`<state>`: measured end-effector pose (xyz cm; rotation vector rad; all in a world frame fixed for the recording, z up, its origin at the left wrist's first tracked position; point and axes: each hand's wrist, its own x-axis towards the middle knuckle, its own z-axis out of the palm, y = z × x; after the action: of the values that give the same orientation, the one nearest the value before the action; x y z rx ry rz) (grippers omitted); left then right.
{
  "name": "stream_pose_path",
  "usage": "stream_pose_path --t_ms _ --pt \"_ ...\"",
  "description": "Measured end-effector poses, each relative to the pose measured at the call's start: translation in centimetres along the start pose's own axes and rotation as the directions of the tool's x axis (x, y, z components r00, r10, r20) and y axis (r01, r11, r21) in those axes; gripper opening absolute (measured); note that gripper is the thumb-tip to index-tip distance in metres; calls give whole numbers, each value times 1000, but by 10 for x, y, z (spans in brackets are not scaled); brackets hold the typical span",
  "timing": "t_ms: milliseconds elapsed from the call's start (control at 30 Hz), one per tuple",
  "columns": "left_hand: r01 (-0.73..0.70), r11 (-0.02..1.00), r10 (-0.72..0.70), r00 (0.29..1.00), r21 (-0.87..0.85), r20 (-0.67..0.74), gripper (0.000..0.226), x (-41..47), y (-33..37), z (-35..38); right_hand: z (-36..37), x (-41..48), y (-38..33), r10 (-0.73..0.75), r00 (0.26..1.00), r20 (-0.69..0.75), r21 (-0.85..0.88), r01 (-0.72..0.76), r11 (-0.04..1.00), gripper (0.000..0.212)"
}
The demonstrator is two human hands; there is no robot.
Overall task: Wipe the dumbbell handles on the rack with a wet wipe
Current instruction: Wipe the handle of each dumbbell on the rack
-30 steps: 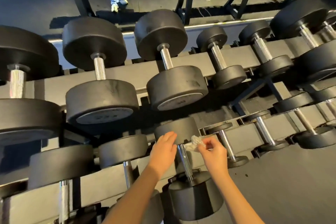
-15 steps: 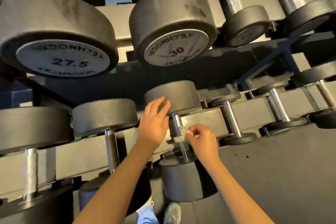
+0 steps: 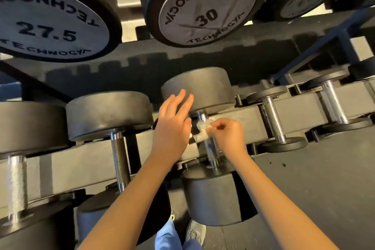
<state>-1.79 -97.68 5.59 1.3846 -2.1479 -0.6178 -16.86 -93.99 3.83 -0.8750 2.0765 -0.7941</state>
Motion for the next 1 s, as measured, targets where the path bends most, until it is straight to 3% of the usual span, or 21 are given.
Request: stream_pose_path --t_ms 133,267,333,533,600,800,900,1000 --pt "9 1000 -9 1000 -1 11 57 0 2 -2 -7 -6 9 27 994 101 -165 -10 986 31" --pt "3 1000 -3 1000 -3 8 55 1 4 -3 0 3 -7 2 1000 3 -9 -2 1000 14" --pt "-5 1000 5 1000 -1 -3 55 2 4 -4 -1 -1 -9 -20 1000 -22 9 20 1000 15" --pt "-32 999 31 999 -32 -23 53 1 2 -1 -19 -15 6 116 962 248 -404 -6 915 17" --pt "-35 998 34 999 -50 -29 53 0 2 0 -17 -12 2 82 973 215 -381 6 925 15" --pt "-60 997 57 997 -42 -58 52 0 -1 3 -5 9 -21 -83 996 17 -66 84 994 10" --pt "-62 997 59 996 -40 -71 53 -1 -1 4 -6 2 -14 -67 997 35 -85 69 994 10" --pt "-58 997 54 996 -50 -76 53 -3 0 5 -15 -11 1 2 989 146 -176 24 984 25"
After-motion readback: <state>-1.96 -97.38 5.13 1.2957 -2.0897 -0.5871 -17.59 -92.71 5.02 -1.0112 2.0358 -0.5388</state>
